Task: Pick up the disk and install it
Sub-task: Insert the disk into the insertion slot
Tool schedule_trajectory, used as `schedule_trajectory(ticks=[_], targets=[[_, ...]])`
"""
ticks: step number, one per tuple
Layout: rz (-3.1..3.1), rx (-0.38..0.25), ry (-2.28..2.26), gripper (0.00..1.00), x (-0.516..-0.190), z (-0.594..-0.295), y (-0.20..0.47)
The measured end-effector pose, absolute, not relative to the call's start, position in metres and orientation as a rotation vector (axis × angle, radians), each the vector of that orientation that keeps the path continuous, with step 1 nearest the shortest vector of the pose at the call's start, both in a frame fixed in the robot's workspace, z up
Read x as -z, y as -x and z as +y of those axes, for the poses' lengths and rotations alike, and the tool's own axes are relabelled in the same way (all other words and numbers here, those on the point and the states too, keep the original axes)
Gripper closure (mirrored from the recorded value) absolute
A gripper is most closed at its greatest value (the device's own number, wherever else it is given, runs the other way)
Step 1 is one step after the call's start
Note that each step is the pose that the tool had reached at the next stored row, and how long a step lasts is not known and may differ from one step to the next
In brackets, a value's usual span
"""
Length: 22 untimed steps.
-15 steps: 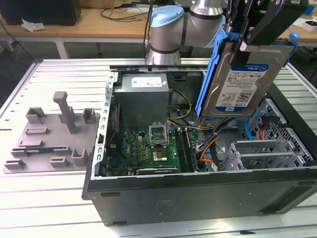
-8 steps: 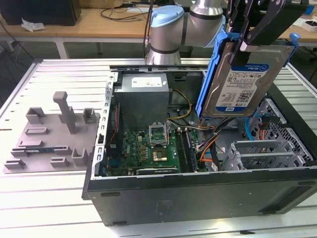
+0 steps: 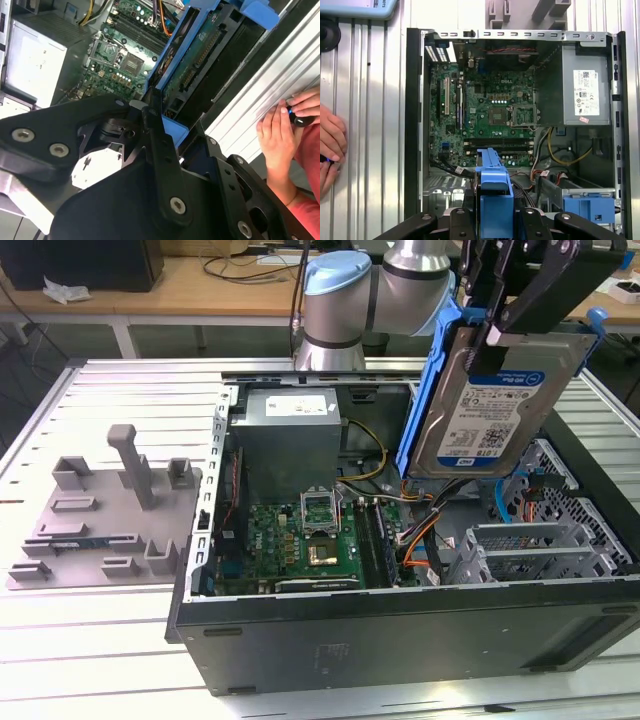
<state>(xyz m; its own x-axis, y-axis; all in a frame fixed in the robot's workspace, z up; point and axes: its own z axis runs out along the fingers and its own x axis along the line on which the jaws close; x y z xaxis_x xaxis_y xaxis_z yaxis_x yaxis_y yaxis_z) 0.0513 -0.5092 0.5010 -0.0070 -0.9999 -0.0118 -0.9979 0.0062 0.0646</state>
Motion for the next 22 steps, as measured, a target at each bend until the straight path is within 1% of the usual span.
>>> schedule_trajectory(ticks=[7, 10, 22], targets=[[-2.214, 0.083, -2.2, 0.64, -0.501, -0.528, -0.051], [-2.227, 0.093, -2.214, 0.64, -0.5, -0.534, -0.051], [-2.23, 0.092, -2.216, 0.64, -0.497, -0.537, -0.061]])
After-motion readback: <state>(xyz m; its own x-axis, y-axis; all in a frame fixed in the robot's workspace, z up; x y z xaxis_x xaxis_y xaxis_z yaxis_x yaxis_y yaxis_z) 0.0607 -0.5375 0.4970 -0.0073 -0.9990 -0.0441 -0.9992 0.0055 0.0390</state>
